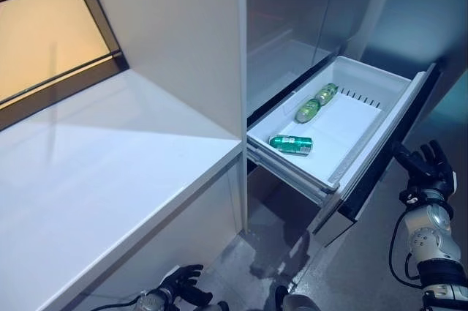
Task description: Put drinks into fridge and close the fridge
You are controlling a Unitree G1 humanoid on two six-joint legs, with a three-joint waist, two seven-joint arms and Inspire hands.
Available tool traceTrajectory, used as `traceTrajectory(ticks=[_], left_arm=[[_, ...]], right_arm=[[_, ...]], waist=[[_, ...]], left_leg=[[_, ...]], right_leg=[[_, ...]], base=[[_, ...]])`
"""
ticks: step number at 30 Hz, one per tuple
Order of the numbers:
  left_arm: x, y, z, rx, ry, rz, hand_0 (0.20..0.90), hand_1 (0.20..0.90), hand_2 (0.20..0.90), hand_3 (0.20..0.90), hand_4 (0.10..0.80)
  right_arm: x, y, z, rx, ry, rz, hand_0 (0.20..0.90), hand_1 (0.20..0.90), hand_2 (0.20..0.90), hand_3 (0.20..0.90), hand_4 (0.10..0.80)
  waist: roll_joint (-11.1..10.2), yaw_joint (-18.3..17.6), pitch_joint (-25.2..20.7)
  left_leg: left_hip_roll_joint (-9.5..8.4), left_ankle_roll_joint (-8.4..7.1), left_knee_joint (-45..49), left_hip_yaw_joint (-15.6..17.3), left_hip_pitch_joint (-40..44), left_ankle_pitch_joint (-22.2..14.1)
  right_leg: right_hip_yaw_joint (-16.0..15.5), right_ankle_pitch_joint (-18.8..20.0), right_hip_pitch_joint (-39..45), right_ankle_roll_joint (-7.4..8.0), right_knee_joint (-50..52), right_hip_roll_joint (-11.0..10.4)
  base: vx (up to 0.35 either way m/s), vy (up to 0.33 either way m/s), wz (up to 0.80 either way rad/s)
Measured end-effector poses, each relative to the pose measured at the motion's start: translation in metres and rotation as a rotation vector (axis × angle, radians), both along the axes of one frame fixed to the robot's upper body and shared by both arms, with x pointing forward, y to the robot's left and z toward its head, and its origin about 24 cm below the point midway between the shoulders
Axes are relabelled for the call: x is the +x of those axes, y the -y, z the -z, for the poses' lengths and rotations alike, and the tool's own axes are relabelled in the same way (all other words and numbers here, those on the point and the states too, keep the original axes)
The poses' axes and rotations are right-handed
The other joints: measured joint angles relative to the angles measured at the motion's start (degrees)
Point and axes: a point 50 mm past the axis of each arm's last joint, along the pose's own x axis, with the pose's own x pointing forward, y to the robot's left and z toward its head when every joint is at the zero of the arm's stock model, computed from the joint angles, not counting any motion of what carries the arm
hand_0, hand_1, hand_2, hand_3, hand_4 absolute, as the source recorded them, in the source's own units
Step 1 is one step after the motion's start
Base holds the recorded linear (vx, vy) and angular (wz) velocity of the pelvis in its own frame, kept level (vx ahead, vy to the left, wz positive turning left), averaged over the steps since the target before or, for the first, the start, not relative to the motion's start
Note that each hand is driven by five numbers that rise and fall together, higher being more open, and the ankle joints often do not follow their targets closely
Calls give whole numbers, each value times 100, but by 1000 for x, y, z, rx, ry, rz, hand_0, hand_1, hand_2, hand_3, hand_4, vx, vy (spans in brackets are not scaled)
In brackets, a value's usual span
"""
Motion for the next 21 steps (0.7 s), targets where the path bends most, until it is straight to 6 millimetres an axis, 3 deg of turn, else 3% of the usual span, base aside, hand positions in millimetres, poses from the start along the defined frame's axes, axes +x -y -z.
traceTrajectory(ticks=[4,7,12,16,21], left_arm=[[29,6,-13,-19,98,-13,900,900,900,900,800],[35,6,-17,-24,133,-42,900,900,900,900,800],[42,5,-23,-43,185,-88,900,900,900,900,800],[44,3,-25,-54,205,-125,900,900,900,900,800],[27,-3,-16,-30,143,-156,900,900,900,900,800]], right_arm=[[12,10,-25,-17,85,39,900,900,900,900,800],[19,11,-40,-40,129,25,900,900,900,900,800],[27,17,-67,-90,226,-47,900,900,900,900,800],[38,11,-77,-111,252,-106,900,900,900,900,800],[61,-4,-100,-162,258,-189,900,900,900,900,800]], waist=[[51,98,416],[107,127,566],[242,125,792],[259,192,852],[345,444,961]], left_leg=[[-81,94,1353,-102,-899,-485],[-153,146,1891,-121,-1317,-640],[-302,116,2418,-303,-1801,-727],[-421,106,2574,-533,-1994,-729],[-421,-2,2604,-891,-2136,-676]], right_leg=[[-43,-390,-766,57,1162,-168],[-171,-540,-1124,68,1739,-373],[-306,-657,-1541,100,2211,-498],[-361,-686,-1743,25,2405,-501],[-625,-768,-1857,-85,2608,-495]], base=[[-59,77,17],[-52,77,7],[-59,74,7],[4,50,5],[28,45,-3]])
